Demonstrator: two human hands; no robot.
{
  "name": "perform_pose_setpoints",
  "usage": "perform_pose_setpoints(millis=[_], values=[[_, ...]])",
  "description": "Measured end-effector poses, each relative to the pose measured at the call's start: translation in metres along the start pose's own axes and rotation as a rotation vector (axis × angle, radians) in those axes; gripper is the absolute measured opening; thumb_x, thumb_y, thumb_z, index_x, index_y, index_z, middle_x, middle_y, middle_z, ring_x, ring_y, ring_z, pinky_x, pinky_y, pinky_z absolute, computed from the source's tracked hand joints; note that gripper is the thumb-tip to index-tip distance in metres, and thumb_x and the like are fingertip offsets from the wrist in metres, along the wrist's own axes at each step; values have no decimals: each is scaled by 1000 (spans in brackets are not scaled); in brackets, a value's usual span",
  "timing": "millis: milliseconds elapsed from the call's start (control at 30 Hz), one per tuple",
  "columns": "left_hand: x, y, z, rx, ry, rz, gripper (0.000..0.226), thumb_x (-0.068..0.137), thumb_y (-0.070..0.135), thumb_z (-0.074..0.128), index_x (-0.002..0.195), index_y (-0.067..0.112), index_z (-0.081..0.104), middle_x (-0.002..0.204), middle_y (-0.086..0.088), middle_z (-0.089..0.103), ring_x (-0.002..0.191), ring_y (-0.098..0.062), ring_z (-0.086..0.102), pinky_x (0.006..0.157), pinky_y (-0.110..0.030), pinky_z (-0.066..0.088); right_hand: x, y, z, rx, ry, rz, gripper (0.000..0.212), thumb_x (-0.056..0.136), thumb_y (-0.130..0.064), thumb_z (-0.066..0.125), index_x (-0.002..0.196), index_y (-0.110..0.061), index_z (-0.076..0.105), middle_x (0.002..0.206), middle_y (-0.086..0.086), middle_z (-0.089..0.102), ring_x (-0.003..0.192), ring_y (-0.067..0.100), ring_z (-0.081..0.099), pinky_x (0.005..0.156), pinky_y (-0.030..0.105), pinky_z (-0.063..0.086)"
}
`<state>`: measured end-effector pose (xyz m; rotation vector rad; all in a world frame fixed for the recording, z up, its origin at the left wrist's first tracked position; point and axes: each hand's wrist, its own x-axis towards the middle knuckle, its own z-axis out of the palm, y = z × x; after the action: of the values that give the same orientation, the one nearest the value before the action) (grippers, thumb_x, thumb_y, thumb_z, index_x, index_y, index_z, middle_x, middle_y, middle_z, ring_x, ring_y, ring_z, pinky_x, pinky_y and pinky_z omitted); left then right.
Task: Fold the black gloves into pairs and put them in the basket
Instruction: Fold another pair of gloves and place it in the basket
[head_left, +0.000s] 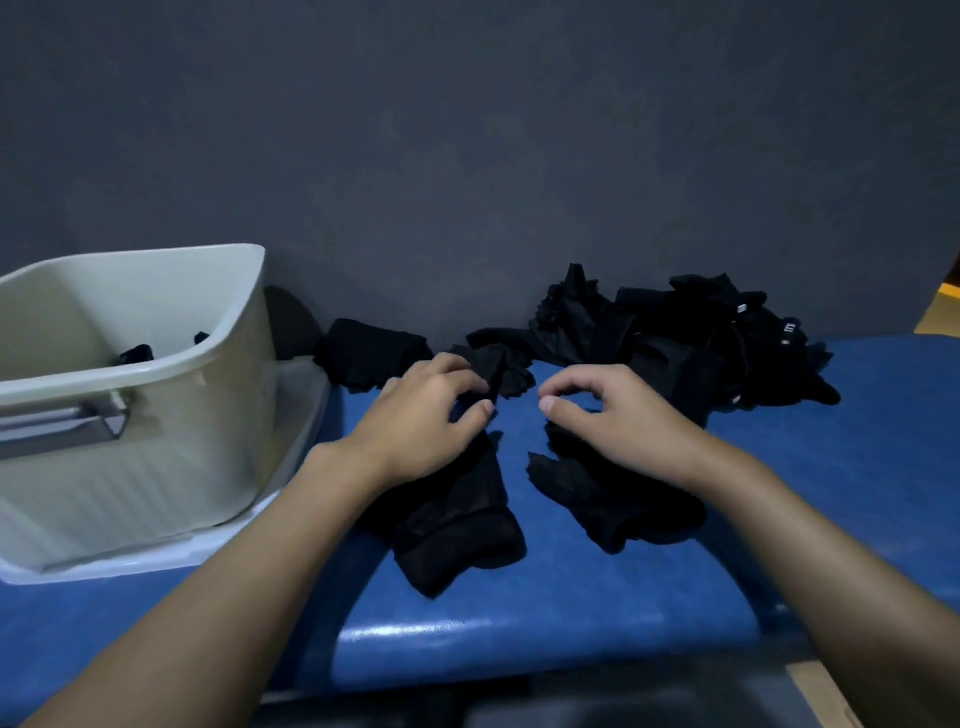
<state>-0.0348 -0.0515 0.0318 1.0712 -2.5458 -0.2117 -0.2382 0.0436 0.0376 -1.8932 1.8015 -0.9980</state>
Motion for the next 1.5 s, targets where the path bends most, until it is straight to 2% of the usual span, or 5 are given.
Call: perform_pose_setpoints(millis=[233, 400, 767, 1133, 1500], values=[[16, -33, 12, -33, -26, -63, 48, 100, 42, 48, 144, 23, 48, 154, 1, 40, 142, -18, 36, 112, -48, 36, 39, 3, 28, -196, -229, 108, 47, 93, -50, 58, 136, -33, 51, 143, -13, 49, 133, 9, 44, 114, 43, 32], [27, -39, 10, -133, -25, -109, 44, 103, 31, 48, 145, 20, 47, 145, -3, 53, 133, -19, 48, 104, -27, 39, 41, 4, 29, -302, -253, 108, 45, 93, -54, 55, 134, -38, 50, 143, -17, 47, 133, 8, 42, 115, 43, 26], [36, -46, 16, -107, -106, -190, 49, 99, 31, 51, 146, 16, 47, 150, -2, 43, 135, -23, 44, 113, -44, 36, 36, -1, 28, -302, -258, 103, 46, 93, -53, 54, 135, -36, 50, 143, -16, 45, 134, 9, 40, 115, 42, 27], [28, -26, -7, -349, 116, 52, 47, 97, 0, 47, 143, 5, 50, 136, 9, 41, 112, -2, 48, 88, -1, 34, 33, 0, 21, -142, 31, 50, 17, 90, -41, 64, 81, -28, 56, 94, -11, 60, 97, 11, 57, 93, 43, 47], [14, 13, -37, -678, 435, 251, 19, 90, -1, 64, 107, -2, 73, 110, -2, 65, 99, -10, 69, 91, -20, 52, 34, -19, 2, 293, 343, -23, 58, 92, -29, 64, 144, -25, 39, 135, -5, 53, 128, 3, 48, 109, 31, 39]])
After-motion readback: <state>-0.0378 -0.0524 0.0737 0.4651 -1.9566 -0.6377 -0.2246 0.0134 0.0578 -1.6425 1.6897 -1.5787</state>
